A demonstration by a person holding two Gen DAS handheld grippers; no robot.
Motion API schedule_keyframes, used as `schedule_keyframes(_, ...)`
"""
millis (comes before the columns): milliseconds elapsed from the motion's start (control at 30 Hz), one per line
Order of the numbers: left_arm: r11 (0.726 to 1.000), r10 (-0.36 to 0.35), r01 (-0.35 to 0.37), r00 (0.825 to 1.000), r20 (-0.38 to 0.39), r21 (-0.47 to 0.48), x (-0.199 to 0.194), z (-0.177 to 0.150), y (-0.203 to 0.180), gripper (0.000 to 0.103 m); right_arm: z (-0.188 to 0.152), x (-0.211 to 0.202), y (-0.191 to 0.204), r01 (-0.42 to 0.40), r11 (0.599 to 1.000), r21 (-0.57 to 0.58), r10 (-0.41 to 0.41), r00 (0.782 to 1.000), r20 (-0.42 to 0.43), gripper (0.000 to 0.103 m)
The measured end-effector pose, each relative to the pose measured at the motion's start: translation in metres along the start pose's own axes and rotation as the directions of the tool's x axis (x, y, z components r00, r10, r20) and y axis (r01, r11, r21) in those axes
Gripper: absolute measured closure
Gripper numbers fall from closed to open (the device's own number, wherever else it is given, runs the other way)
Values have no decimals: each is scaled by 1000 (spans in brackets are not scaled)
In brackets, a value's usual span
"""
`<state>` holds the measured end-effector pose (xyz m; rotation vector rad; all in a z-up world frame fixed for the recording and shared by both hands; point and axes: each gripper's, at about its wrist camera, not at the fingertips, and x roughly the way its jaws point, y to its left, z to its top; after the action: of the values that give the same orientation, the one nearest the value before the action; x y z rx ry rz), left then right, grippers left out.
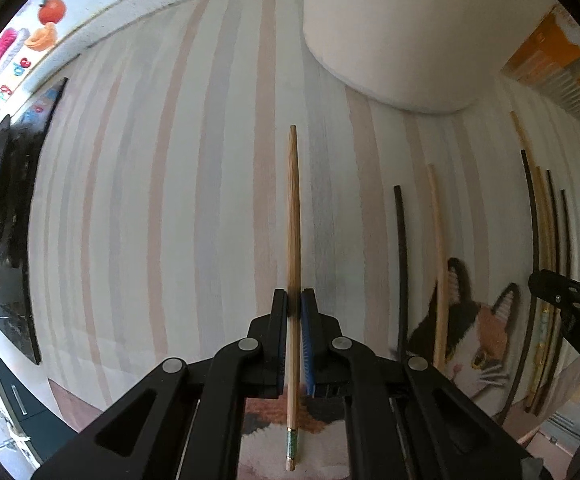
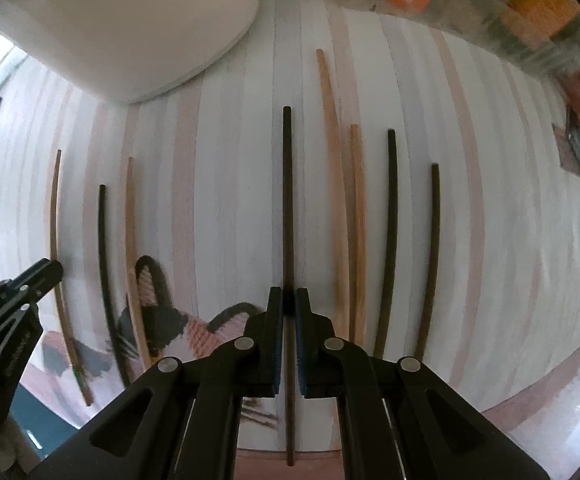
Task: Organize utensils
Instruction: 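Lift both chopsticks and lower them into the cream holder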
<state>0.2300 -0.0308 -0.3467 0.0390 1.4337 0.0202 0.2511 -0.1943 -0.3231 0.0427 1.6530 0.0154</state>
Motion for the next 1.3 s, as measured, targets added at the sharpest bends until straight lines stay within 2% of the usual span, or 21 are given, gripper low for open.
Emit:
schedule_keyframes(167, 1000, -23, 24, 997, 68, -9, -28, -12, 5, 99, -9, -28, -1, -36, 999, -34, 37, 998, 56, 98)
schedule_keyframes(333, 997, -54, 60, 987, 152, -37, -61, -24, 16, 99, -14, -62, -3, -73, 996, -41, 77, 990, 117, 98)
schedule_keyframes(467, 994, -82, 96, 971, 224, -54, -98, -26, 26, 99, -16, -100, -3, -107, 993, -50, 115, 976, 186, 98)
schedule_keyframes(600, 987, -120, 147, 941, 317, -64, -147, -26, 33, 99, -13, -144, -8, -150, 986, -73, 164, 951, 261, 98)
schedule_keyframes(767, 974, -181, 224, 874, 450, -44, -214, -6, 36, 99, -7, -214, -1, -218, 971, -101, 240, 889, 390, 98)
schedule_keyframes(933, 966, -187, 254, 812, 553, -47, -259, 37, 38, 99, 25, -296, 6, -270, 956, -115, 288, 787, 545, 98)
schedule_keyframes(967, 969, -184, 244, 817, 547, -39, -266, 45, 36, 99, 32, -310, 6, -270, 956, -114, 285, 767, 574, 98)
schedule_keyframes(1000, 966, -191, 255, 806, 560, -38, -275, 53, 34, 99, 42, -326, 7, -270, 957, -110, 280, 744, 607, 98)
schedule_keyframes(1133, 961, -203, 277, 759, 619, -25, -301, 87, 31, 99, 76, -352, 6, -261, 961, -87, 248, 682, 688, 98)
schedule_keyframes(1200, 959, -200, 282, 744, 638, -29, -308, 103, 28, 99, 96, -363, 10, -270, 960, -77, 243, 663, 708, 98)
schedule_keyframes(1300, 959, -189, 279, 734, 653, -36, -308, 131, 29, 99, 118, -369, 16, -274, 960, -66, 233, 639, 734, 98)
